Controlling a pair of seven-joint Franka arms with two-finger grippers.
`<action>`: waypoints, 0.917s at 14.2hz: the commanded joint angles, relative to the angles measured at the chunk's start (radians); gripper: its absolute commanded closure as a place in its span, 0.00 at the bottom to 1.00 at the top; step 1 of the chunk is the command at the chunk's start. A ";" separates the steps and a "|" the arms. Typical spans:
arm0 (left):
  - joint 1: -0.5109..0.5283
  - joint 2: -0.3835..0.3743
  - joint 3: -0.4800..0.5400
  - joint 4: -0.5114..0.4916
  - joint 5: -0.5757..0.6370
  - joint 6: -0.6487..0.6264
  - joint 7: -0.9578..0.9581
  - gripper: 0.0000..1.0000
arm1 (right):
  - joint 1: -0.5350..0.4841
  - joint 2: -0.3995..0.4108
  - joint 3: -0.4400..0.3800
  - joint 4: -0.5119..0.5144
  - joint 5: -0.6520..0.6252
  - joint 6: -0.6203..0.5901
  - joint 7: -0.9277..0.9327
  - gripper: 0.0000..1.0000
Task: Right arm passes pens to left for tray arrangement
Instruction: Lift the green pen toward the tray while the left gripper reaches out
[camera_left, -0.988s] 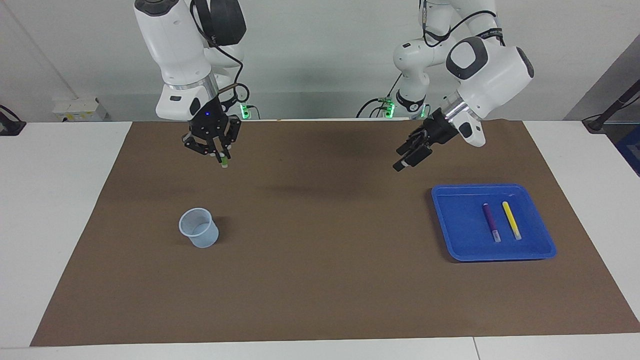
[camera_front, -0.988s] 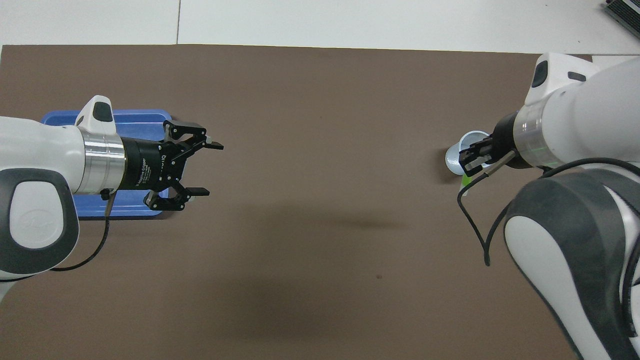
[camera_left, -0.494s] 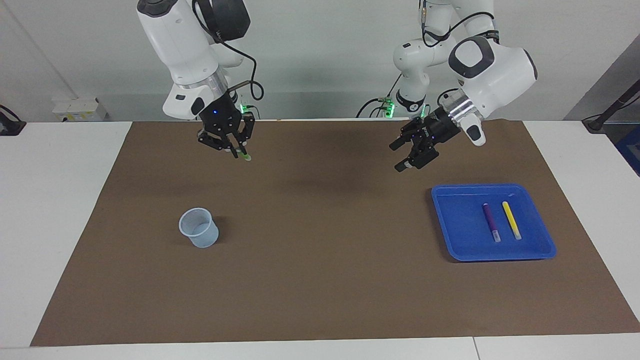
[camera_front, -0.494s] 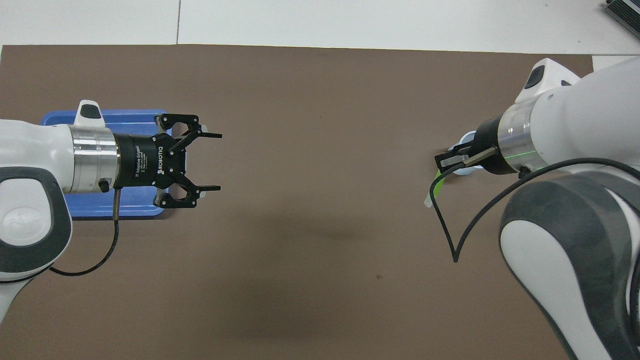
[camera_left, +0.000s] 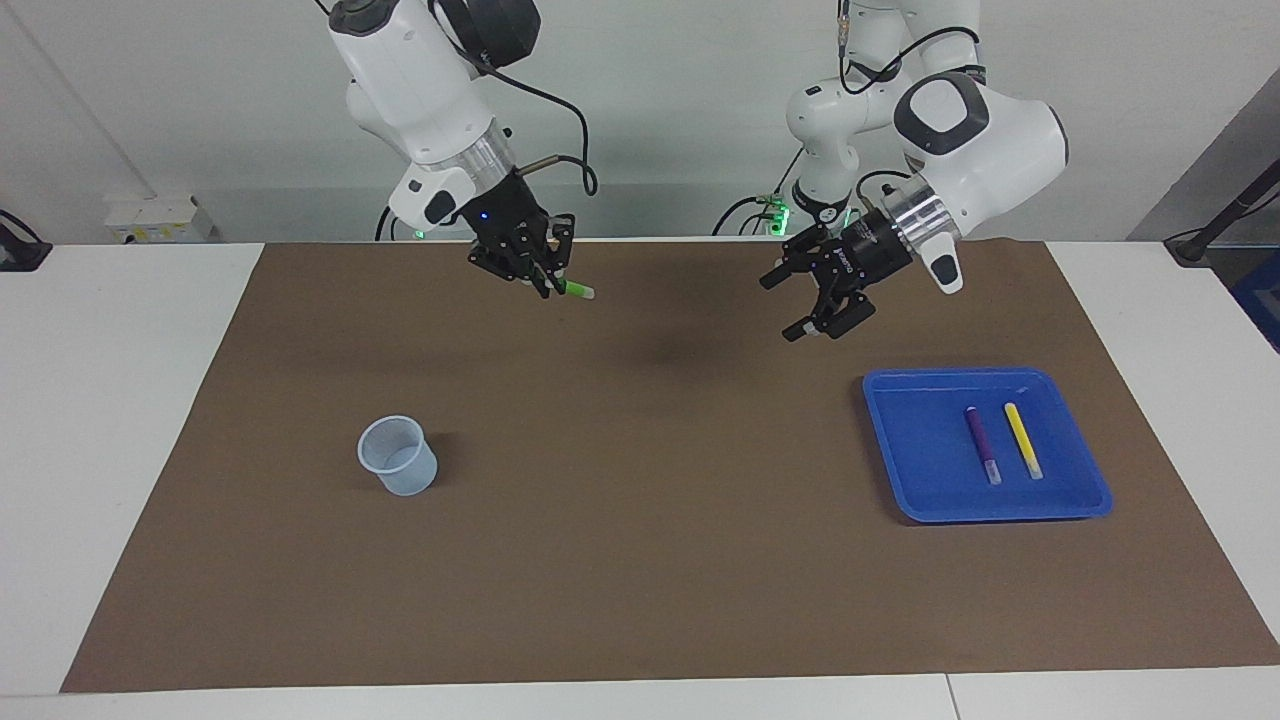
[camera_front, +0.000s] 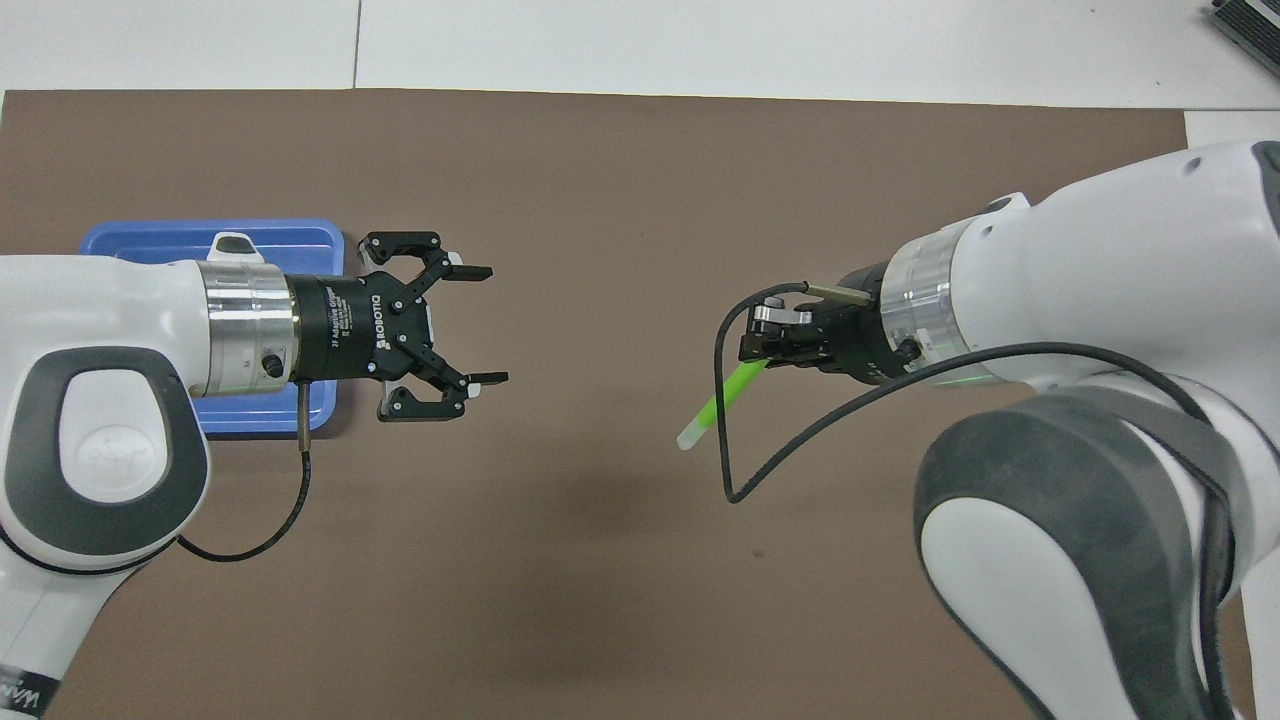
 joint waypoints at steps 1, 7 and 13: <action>-0.108 0.000 0.008 -0.019 -0.023 0.141 -0.112 0.03 | 0.043 -0.034 0.001 -0.054 0.034 0.078 0.093 1.00; -0.130 0.008 0.009 -0.016 -0.020 0.159 -0.294 0.03 | 0.132 -0.043 0.001 -0.088 0.046 0.158 0.274 1.00; -0.069 -0.014 0.016 -0.007 0.026 -0.039 -0.301 0.03 | 0.130 -0.045 0.001 -0.092 0.080 0.157 0.273 1.00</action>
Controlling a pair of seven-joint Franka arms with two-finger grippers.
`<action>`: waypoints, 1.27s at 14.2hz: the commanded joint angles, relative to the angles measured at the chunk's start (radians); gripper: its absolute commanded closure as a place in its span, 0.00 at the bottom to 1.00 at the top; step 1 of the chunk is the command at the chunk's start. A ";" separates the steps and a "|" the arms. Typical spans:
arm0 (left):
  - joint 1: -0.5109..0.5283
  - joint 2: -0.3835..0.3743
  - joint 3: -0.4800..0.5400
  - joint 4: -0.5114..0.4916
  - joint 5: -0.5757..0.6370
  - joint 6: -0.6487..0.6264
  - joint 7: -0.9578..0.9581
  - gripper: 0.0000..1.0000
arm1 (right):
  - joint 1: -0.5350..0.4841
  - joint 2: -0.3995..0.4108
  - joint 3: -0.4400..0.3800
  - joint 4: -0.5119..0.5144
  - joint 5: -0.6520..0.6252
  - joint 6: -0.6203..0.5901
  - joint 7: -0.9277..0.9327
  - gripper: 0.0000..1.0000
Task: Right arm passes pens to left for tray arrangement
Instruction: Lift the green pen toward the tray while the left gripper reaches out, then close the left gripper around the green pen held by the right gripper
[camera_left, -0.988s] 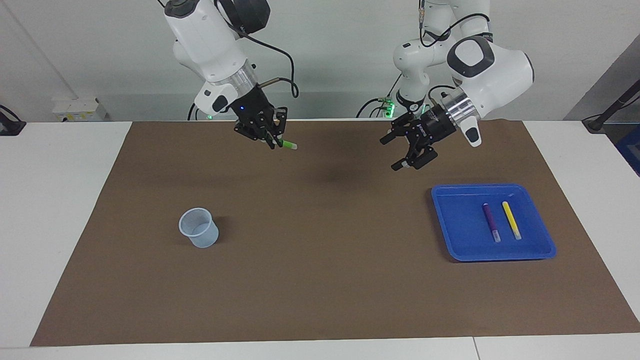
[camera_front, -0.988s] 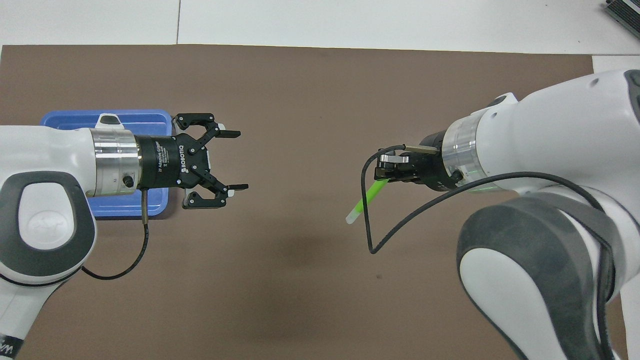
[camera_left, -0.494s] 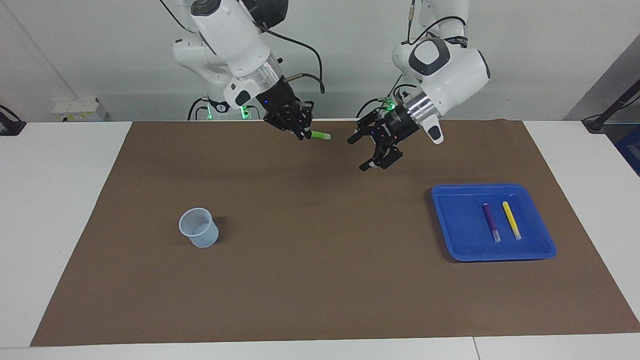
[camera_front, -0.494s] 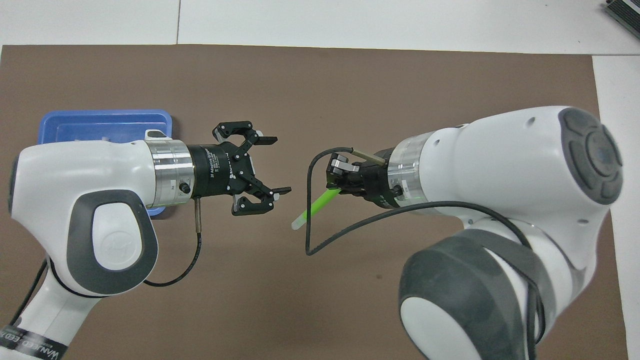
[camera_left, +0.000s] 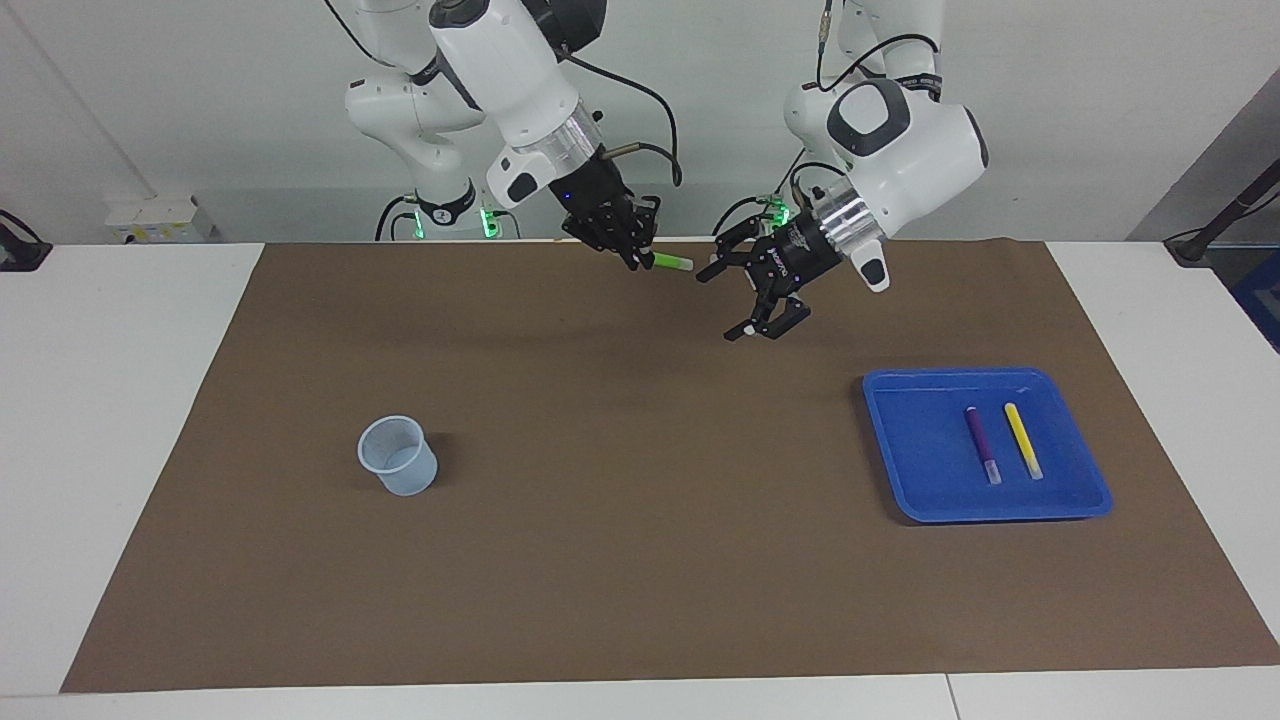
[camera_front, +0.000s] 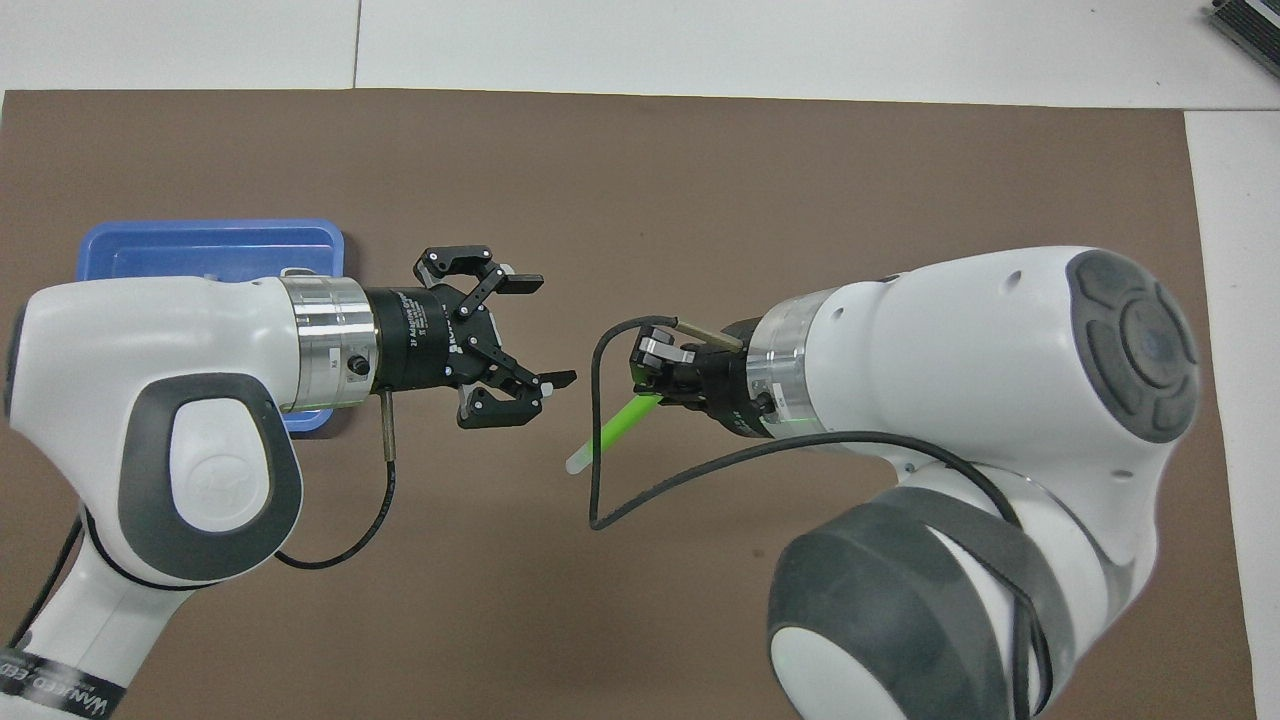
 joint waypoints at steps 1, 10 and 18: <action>0.014 -0.032 0.001 -0.007 0.020 -0.061 -0.017 0.03 | -0.009 -0.030 0.002 -0.034 0.039 0.018 0.004 1.00; -0.014 -0.069 -0.005 -0.012 0.049 -0.176 -0.050 0.03 | -0.009 -0.030 0.002 -0.034 0.039 0.018 0.002 1.00; -0.095 -0.098 -0.006 -0.079 0.049 -0.081 -0.037 0.08 | -0.009 -0.030 0.002 -0.034 0.039 0.017 0.002 1.00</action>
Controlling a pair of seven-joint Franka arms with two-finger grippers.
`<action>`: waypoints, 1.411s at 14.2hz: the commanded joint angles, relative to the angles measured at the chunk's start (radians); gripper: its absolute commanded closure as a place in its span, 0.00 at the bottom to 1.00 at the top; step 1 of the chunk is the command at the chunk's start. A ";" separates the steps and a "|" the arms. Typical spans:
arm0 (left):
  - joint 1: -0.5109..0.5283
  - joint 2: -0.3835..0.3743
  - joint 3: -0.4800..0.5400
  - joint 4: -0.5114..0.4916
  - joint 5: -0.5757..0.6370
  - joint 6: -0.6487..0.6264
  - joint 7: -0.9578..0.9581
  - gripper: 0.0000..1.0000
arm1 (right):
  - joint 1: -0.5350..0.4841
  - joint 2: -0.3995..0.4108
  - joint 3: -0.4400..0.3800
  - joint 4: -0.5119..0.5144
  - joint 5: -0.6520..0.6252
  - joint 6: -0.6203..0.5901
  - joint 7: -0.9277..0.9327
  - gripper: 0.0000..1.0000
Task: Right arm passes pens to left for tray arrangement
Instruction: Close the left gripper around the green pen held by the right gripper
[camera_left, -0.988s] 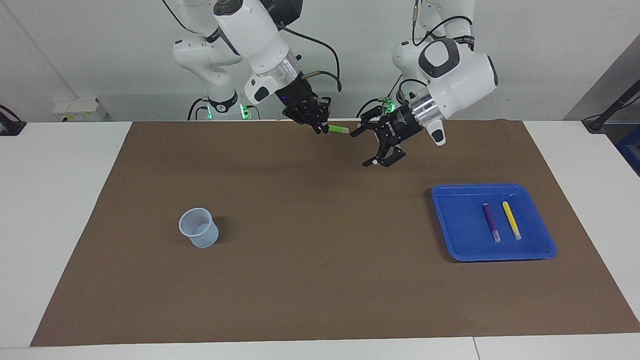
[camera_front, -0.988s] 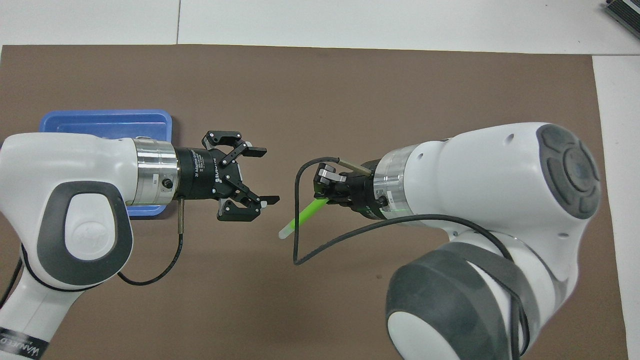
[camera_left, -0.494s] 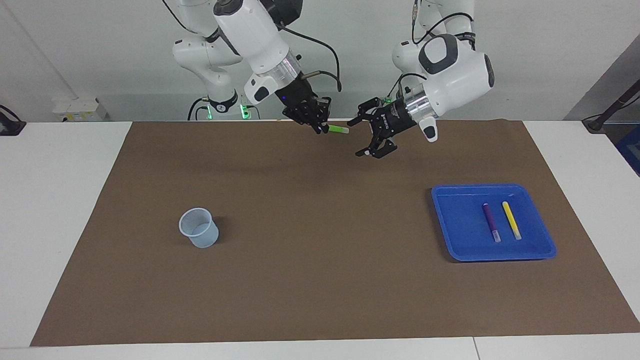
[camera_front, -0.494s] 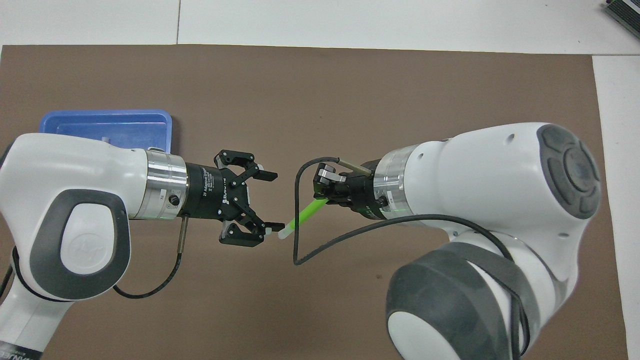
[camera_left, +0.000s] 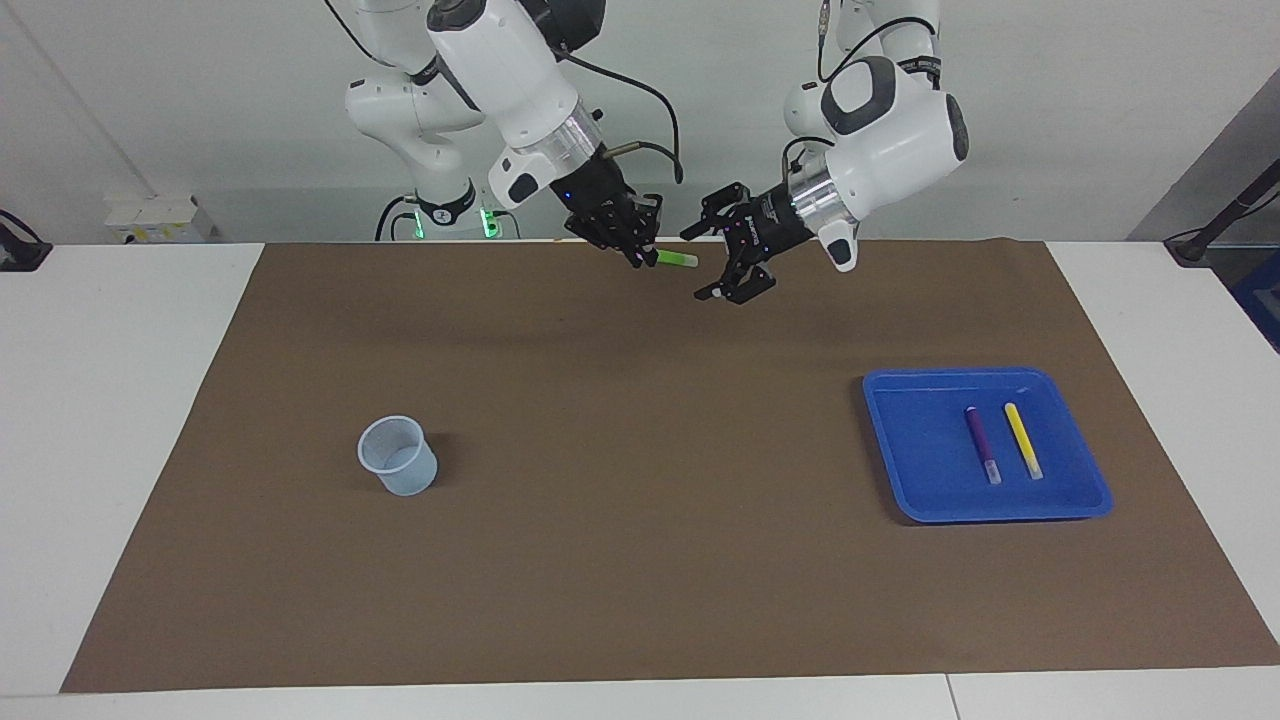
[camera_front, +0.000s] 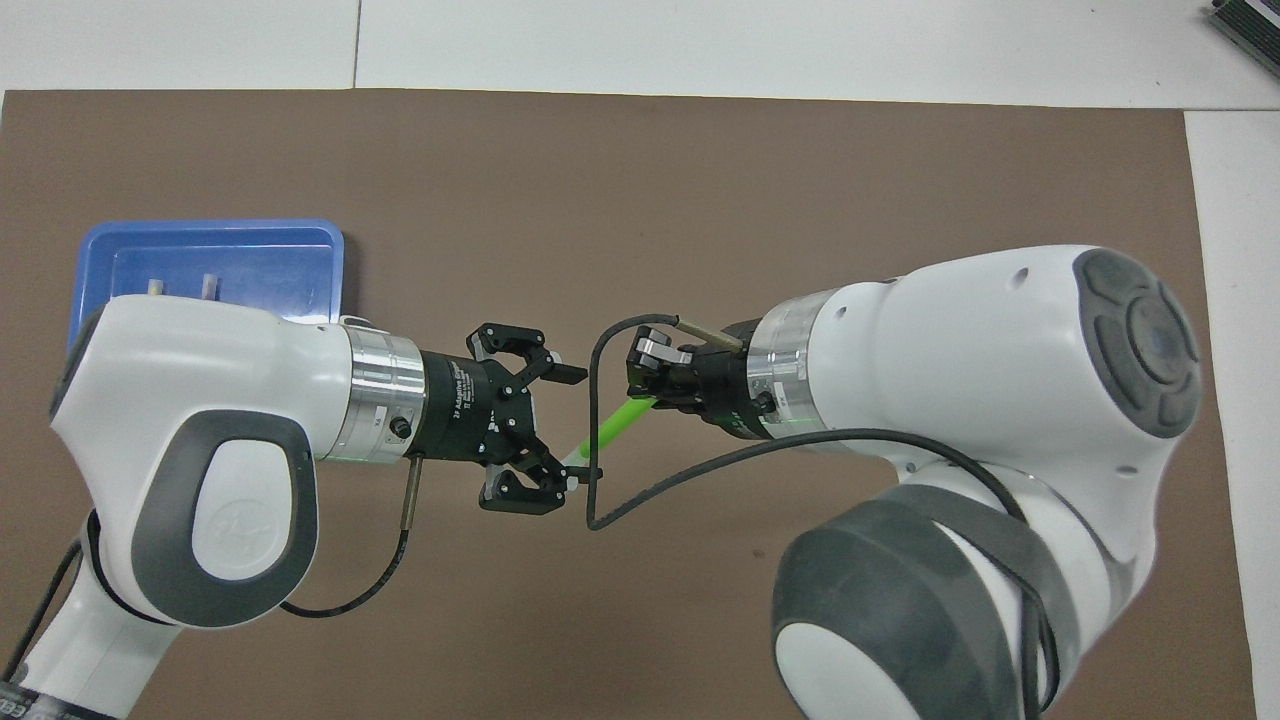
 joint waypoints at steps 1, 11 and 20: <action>-0.029 -0.046 0.011 -0.043 0.010 0.037 -0.005 0.11 | -0.010 -0.029 0.002 -0.032 0.026 0.016 0.002 1.00; -0.025 -0.049 0.012 -0.035 0.009 0.020 0.027 1.00 | -0.010 -0.029 0.002 -0.032 0.026 0.016 0.002 1.00; 0.041 -0.053 0.020 -0.044 0.018 -0.024 0.090 1.00 | -0.016 -0.029 0.002 -0.032 0.026 0.004 0.002 1.00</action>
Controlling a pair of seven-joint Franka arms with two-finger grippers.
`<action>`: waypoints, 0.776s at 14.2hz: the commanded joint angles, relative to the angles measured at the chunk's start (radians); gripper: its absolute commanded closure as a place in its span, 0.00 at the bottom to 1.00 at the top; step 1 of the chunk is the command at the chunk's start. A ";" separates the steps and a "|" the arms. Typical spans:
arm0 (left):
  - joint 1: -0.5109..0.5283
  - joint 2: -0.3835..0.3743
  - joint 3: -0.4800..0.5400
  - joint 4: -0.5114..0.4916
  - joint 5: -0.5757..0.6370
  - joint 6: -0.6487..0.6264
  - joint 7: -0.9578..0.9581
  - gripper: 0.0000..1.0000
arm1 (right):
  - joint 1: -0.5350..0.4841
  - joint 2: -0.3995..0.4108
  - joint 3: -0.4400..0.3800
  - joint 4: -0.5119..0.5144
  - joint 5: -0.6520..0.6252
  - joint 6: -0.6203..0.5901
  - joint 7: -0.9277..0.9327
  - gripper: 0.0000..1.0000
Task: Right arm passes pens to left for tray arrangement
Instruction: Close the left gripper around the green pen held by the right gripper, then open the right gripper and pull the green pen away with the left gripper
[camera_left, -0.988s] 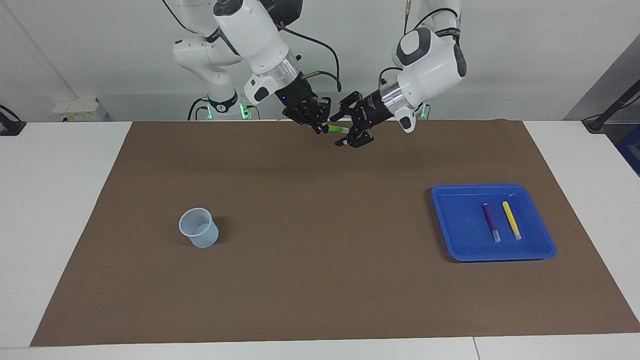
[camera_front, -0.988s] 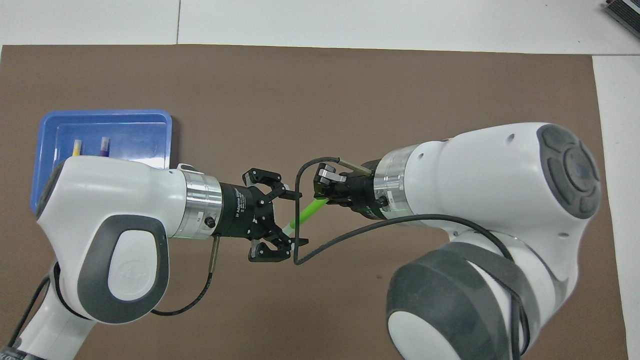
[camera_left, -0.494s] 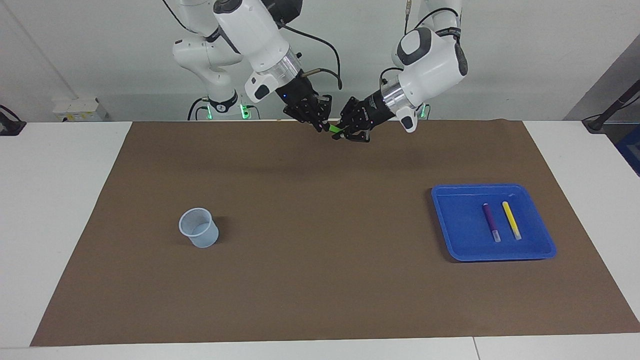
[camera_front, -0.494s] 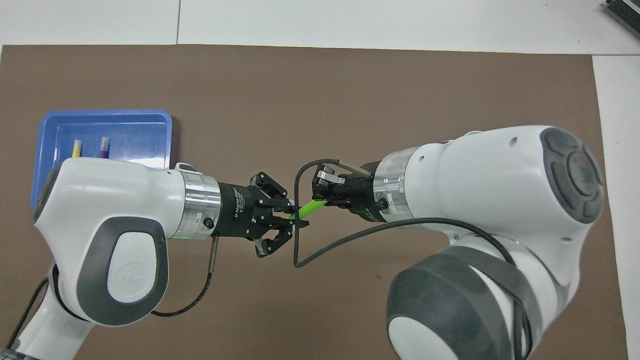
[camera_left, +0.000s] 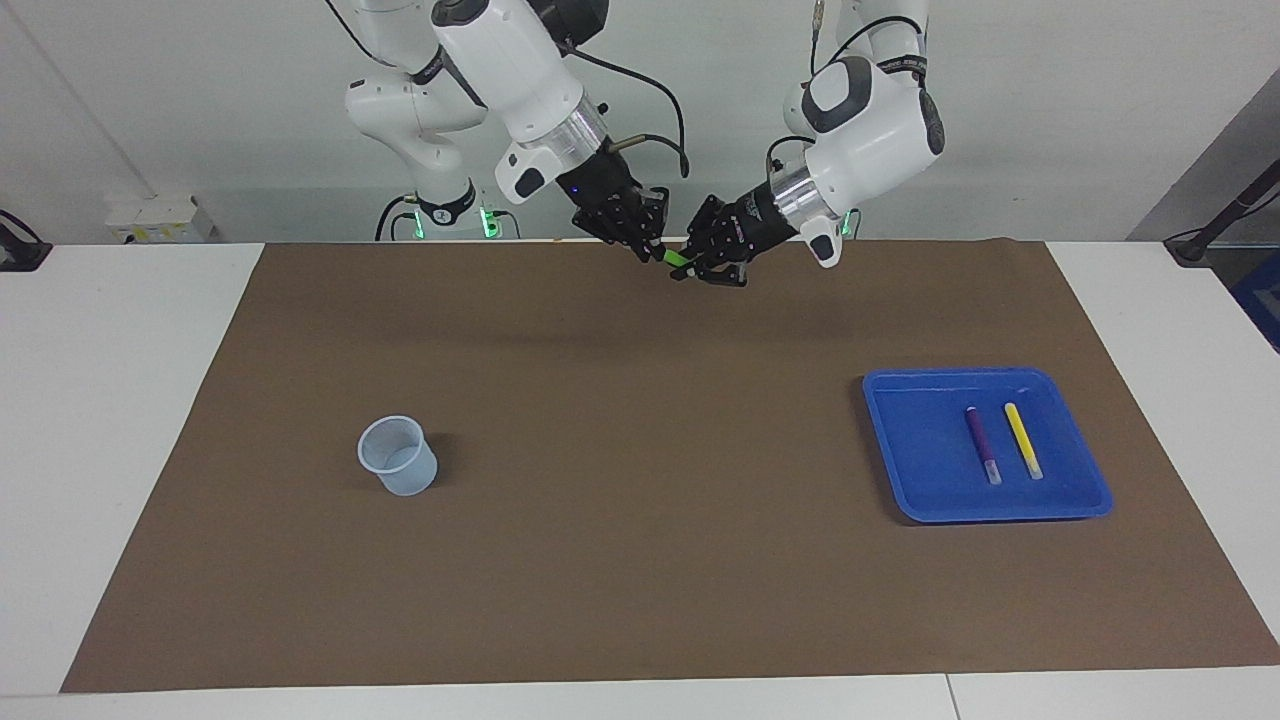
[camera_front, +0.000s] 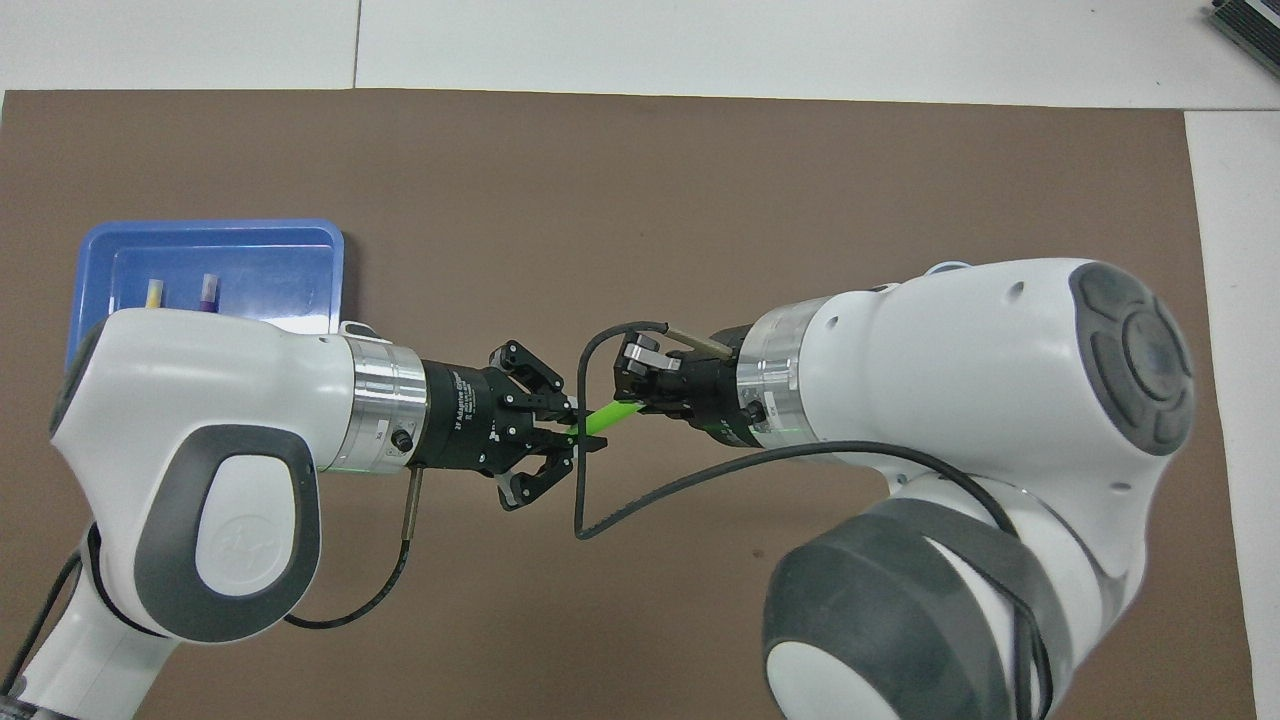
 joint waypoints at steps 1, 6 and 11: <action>0.045 -0.036 0.010 -0.032 0.016 -0.030 0.055 1.00 | -0.021 -0.023 -0.008 -0.027 0.003 -0.017 -0.002 0.54; 0.049 -0.040 0.010 -0.036 0.077 -0.039 0.092 1.00 | -0.026 -0.021 -0.009 -0.017 -0.013 -0.040 -0.017 0.00; -0.020 -0.148 0.006 -0.206 0.146 -0.030 0.483 1.00 | -0.090 -0.027 -0.021 -0.007 -0.101 -0.147 -0.277 0.00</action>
